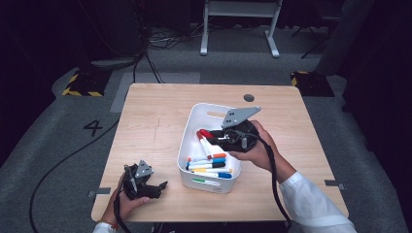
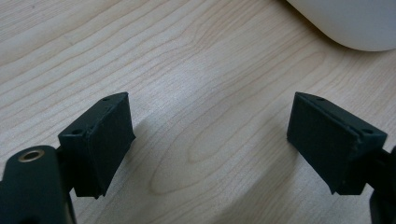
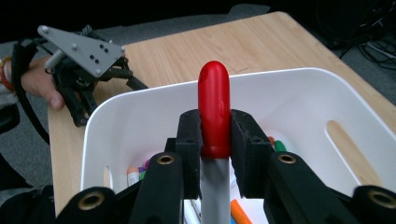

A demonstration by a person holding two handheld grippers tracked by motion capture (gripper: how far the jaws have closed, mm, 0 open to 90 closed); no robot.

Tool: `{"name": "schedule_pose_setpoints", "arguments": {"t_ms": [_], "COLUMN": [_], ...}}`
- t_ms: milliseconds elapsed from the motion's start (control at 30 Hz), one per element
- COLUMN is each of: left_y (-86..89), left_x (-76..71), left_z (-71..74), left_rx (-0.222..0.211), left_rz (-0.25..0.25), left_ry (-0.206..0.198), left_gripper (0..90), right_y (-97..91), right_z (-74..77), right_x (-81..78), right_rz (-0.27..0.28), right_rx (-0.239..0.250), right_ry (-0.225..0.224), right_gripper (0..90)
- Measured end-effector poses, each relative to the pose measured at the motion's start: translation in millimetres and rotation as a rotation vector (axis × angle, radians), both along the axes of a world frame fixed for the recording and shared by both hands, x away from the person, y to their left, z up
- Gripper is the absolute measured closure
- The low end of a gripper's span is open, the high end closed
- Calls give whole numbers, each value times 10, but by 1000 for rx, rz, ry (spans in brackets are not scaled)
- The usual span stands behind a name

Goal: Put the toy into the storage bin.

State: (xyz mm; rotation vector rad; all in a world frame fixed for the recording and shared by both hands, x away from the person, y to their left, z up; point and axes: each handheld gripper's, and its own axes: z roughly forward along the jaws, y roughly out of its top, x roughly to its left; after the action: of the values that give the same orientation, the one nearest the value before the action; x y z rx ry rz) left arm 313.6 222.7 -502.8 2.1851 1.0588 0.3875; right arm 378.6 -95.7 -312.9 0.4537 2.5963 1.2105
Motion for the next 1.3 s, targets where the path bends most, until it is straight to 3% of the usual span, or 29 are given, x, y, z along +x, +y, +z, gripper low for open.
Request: {"name": "schedule_pose_setpoints", "arguments": {"t_ms": [167, 200, 233, 300, 400, 433, 733, 800, 900, 933, 1100, 1300], "left_y": [2, 2, 2, 2, 3, 4, 4, 2, 2, 2, 1, 3], "left_x": [-3, -3, -3, -2, -1, -1, -1, -1, -1, 0, 4, 6], "left_z": [1, 0, 0, 0, 2, 2, 2, -1, 0, -1, 0, 1], "left_rx": [1, 1, 1, 0, 3, 3, 3, -1, -1, -1, -2, 0], "left_rz": [1, 1, 1, 1, 0, 0, 0, 1, 1, 0, -3, -5], "left_ry": [0, -1, -1, 0, -3, -3, -3, 1, 1, 1, 2, 2], "left_gripper": [145, 145, 145, 145, 145, 146, 145, 145, 145, 145, 145, 145], "right_y": [123, 178, 178, 245, 276, 300, 373, 381, 386, 386, 373, 325], "right_z": [-111, -178, -178, -297, -362, -412, -558, -574, -589, -587, -583, -550], "right_x": [8, 8, 8, 7, 1, -2, -30, -43, -39, -43, -30, -41], "right_rz": [20, 31, 31, 58, 67, 81, 132, 132, 143, 132, 137, 111], "right_rx": [-38, -74, -74, -135, -169, -201, -289, -300, -306, -306, -298, -249], "right_ry": [21, 30, 30, 50, 73, 88, 145, 172, 164, 183, 167, 158], "right_gripper": [745, 745, 745, 745, 745, 745, 744, 743, 738, 706, 675, 618]}}
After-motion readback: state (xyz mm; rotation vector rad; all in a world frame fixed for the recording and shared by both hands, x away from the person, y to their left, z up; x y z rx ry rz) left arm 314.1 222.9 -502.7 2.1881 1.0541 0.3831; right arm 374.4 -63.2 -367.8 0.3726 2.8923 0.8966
